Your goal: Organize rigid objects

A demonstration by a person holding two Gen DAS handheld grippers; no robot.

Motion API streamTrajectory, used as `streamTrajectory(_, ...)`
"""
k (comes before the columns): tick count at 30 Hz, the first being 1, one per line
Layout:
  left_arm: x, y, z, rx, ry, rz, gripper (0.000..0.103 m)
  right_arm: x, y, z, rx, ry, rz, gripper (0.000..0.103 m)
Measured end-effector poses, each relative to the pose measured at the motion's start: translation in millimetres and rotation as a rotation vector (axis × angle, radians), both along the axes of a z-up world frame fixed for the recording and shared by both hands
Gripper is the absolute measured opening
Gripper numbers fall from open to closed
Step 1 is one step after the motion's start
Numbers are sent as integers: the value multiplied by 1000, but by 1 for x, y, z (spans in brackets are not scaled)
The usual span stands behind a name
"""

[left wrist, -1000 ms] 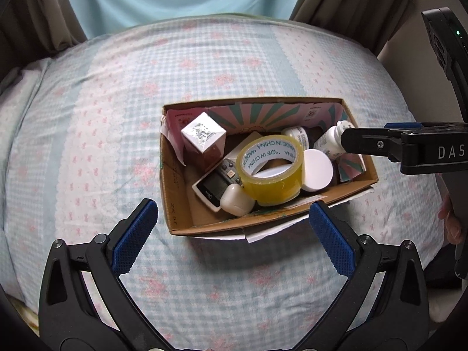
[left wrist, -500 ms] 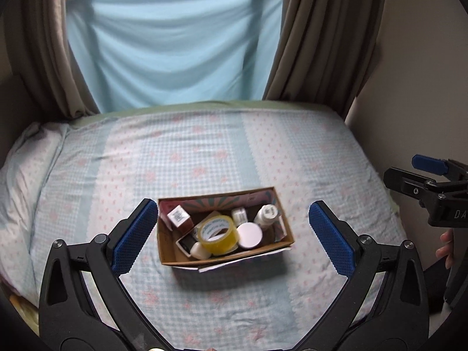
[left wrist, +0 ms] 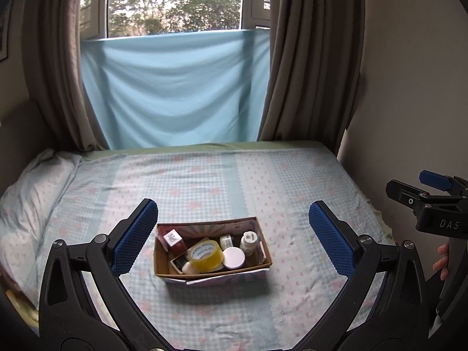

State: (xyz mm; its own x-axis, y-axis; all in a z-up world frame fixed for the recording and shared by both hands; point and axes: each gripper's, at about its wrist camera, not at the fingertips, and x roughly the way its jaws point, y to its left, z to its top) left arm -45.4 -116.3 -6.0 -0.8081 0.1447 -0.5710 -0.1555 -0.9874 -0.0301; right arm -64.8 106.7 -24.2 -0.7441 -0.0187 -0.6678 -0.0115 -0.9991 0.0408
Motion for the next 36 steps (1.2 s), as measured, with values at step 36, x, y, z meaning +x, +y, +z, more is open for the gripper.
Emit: streamTrajectory(36, 2, 5, 1, 4, -1, 27, 103, 2, 9, 7, 27, 52, 26, 102)
